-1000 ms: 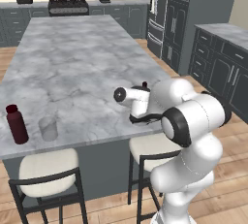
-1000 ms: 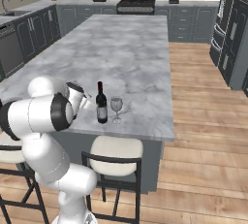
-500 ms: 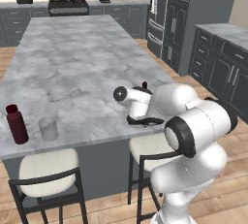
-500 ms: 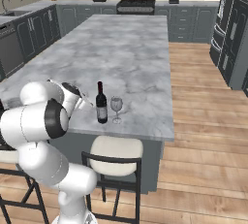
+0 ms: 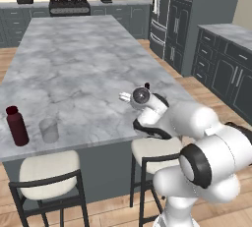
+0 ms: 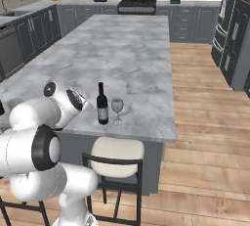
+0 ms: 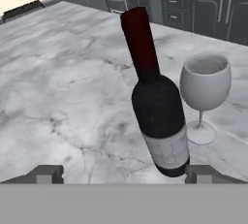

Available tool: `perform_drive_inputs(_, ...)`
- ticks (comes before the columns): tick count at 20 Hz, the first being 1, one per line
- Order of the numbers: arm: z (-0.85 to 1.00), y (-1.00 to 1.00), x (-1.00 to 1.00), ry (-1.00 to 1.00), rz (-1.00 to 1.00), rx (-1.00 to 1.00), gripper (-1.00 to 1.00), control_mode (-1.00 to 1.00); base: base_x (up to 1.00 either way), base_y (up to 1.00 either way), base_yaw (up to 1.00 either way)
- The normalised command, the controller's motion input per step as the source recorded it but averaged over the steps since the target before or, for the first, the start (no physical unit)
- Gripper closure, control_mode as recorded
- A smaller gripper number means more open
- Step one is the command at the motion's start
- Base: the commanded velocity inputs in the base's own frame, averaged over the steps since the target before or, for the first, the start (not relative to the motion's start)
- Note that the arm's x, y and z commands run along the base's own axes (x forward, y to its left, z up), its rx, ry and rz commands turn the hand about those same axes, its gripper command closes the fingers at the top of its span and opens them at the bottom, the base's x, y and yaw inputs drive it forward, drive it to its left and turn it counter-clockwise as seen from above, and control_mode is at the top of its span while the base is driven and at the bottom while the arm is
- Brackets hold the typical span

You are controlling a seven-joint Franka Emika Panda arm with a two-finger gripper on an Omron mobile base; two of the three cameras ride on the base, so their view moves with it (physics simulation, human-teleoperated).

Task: There is a wine glass and glass cup on the dining counter. Place the wine bottle next to the wine glass and the juice bottle next to the glass cup.

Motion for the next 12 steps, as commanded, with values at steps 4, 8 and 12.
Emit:
perform_drive_inputs(4, 0.41, -0.01, -0.41, 0.03, 0.27, 0.03, -1.00, -1.00, 0.00, 0.00, 0.00)
perform_drive_inputs(8, 0.45, 0.00, -0.38, 0.16, 0.16, 0.00, -1.00, -1.00, 0.00, 0.00, 0.00)
perform_drive_inputs(12, 0.50, 0.00, -0.35, 0.26, 0.12, 0.00, -1.00, -1.00, 0.00, 0.00, 0.00)
